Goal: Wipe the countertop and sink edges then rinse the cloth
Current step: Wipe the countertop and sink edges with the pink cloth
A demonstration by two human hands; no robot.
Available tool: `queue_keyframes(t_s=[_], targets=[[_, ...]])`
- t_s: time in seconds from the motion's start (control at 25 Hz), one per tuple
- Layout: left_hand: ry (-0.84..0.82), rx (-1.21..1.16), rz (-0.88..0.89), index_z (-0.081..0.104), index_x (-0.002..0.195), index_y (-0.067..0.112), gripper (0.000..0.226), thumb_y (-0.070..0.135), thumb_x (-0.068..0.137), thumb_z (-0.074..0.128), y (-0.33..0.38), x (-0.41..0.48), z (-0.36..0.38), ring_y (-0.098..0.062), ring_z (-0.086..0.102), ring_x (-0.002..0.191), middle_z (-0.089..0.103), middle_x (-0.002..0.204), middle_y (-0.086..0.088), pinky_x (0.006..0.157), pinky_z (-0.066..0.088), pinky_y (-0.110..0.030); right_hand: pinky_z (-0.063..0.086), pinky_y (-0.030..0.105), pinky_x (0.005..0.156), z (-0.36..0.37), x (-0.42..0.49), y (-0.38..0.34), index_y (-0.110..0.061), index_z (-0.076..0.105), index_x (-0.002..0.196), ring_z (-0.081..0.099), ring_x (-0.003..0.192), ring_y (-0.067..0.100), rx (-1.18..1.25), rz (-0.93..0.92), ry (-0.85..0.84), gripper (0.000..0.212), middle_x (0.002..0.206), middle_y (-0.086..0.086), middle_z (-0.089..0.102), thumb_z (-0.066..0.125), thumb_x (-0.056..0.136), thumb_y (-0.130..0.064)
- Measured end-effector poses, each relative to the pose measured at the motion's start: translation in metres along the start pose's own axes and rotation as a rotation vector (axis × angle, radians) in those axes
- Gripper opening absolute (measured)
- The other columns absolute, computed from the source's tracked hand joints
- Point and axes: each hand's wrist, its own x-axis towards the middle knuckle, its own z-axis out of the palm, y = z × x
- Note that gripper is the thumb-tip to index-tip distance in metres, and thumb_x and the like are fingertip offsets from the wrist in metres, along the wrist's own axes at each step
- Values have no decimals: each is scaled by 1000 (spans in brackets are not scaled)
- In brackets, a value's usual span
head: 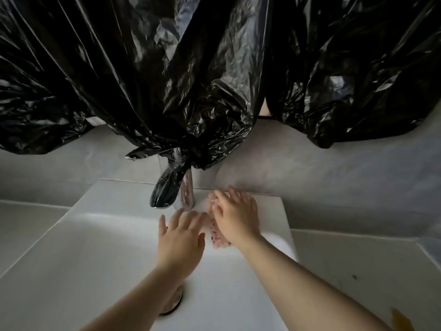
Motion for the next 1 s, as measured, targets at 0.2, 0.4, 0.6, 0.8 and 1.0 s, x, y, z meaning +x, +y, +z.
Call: queue_keyframes(t_s=[0.2, 0.4, 0.6, 0.8, 1.0], targets=[[67, -4, 39, 48, 118, 23, 48, 37, 73, 55, 0, -5, 16, -28, 53, 117, 63, 117, -2, 95, 38, -58, 9, 51, 115, 25, 2, 6, -40, 23, 145, 17, 144, 30, -284, 30, -9, 65, 156, 0, 25, -1, 86, -53], [-136, 15, -56, 52, 128, 13, 59, 36, 75, 68, 17, -7, 4, -31, 44, 128, 54, 131, -9, 107, 30, -51, 54, 39, 89, 20, -20, 21, -12, 73, 101, 69, 95, 26, -197, -78, 316, 40, 99, 7, 73, 38, 86, -26], [-186, -111, 1, 18, 145, 27, 51, 40, 97, 29, 62, -15, -13, -15, 2, 143, 16, 154, 7, 116, -1, -38, 51, 25, 77, -34, -51, 36, -29, 69, 103, 68, 74, 15, 331, 212, 102, 40, 78, -4, 71, 31, 94, -26], [-120, -256, 144, 43, 135, 24, 42, 31, 93, 43, 152, -23, -14, -24, 25, 138, 41, 143, 0, 112, 19, -36, 54, 40, 78, -85, -94, 115, -29, 69, 104, 67, 85, 28, 470, 386, 244, 39, 83, 2, 71, 32, 92, -33], [-197, -258, 271, 48, 128, 23, 39, 24, 89, 43, 263, -38, 12, -20, 26, 137, 40, 140, 2, 108, 21, -29, 54, 39, 79, -114, -161, 241, -37, 65, 105, 68, 86, 26, 432, 518, 252, 39, 87, -2, 72, 31, 89, -47]])
